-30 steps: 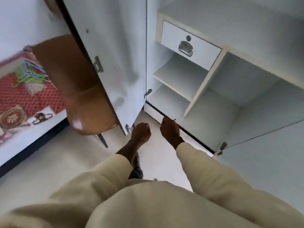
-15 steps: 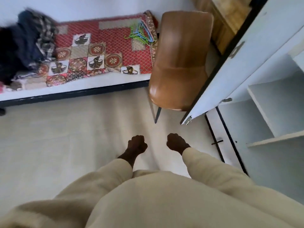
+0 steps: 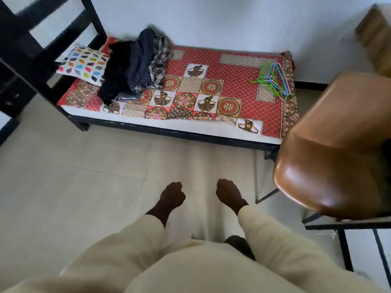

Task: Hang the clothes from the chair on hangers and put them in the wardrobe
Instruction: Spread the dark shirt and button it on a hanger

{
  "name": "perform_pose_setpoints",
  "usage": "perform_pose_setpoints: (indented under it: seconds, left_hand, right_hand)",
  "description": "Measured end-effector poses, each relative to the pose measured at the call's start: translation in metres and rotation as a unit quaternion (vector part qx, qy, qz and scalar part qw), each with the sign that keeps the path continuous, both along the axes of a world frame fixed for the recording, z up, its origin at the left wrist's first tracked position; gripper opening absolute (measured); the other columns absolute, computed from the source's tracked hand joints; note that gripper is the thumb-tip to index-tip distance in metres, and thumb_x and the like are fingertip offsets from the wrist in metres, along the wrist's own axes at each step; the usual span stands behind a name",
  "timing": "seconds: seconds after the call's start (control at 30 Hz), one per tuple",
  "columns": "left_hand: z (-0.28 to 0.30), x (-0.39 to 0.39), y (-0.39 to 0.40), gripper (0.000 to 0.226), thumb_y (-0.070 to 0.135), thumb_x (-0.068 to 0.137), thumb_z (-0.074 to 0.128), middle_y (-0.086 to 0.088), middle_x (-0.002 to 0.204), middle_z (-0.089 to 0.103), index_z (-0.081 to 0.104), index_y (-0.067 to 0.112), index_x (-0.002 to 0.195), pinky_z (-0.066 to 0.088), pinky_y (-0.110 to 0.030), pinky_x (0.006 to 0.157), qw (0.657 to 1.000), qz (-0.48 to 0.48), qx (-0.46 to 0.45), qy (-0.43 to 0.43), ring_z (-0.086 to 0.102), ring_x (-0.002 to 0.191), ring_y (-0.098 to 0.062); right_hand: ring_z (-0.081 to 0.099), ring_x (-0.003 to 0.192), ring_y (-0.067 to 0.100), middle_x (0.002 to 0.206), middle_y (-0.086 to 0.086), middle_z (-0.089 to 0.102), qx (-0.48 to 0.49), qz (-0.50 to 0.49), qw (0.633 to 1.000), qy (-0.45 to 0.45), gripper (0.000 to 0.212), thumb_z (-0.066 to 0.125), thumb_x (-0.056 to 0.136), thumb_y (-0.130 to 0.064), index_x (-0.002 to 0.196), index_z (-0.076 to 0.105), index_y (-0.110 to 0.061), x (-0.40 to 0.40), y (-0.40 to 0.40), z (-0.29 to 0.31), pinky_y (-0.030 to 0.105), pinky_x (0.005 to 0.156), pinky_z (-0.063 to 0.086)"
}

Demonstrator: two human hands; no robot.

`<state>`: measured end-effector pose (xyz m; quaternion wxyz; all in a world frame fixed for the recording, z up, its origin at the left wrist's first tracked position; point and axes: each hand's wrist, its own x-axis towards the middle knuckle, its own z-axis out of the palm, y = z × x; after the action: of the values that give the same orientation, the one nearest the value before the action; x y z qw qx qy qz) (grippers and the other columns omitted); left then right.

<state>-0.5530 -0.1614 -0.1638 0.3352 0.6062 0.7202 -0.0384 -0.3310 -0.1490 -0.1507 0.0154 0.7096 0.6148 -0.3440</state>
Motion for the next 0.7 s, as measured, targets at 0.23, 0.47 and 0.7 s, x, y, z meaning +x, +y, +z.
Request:
perform_pose_setpoints:
  seconds: [0.23, 0.47, 0.7]
  left_hand:
    - [-0.014, -0.064, 0.101, 0.032, 0.022, 0.094, 0.051, -0.008, 0.128, 0.053, 0.052, 0.011, 0.125, 0.038, -0.028, 0.096, 1.0, 0.03, 0.002, -0.003, 0.048, 0.123, -0.025]
    - [-0.013, -0.113, 0.257, 0.036, 0.023, 0.094, 0.054, -0.009, 0.13, 0.054, 0.053, 0.01, 0.128, 0.039, -0.03, 0.098, 0.997, 0.064, 0.032, -0.011, 0.05, 0.124, -0.026]
    - [0.003, -0.164, 0.431, 0.038, 0.022, 0.095, 0.055, -0.012, 0.136, 0.055, 0.055, 0.006, 0.13, 0.036, -0.031, 0.104, 0.995, 0.095, 0.039, 0.003, 0.049, 0.128, -0.027]
  right_hand:
    - [0.063, 0.088, 0.032, 0.098, 0.012, 0.068, 0.012, 0.009, 0.999, 0.033, 0.021, 0.046, 0.085, -0.007, 0.094, 0.065, -0.007, -0.067, 0.133, -0.002, 0.029, 0.069, 0.047]
    - [0.065, 0.094, 0.034, 0.098, 0.015, 0.068, 0.023, 0.058, 0.997, 0.04, 0.019, 0.045, 0.088, -0.005, 0.09, 0.064, -0.007, -0.117, 0.307, -0.006, 0.028, 0.069, 0.045]
    - [0.063, 0.101, 0.033, 0.11, 0.018, 0.067, 0.028, 0.106, 0.993, 0.032, 0.024, 0.045, 0.093, -0.007, 0.11, 0.062, -0.001, -0.162, 0.489, 0.018, 0.031, 0.075, 0.047]
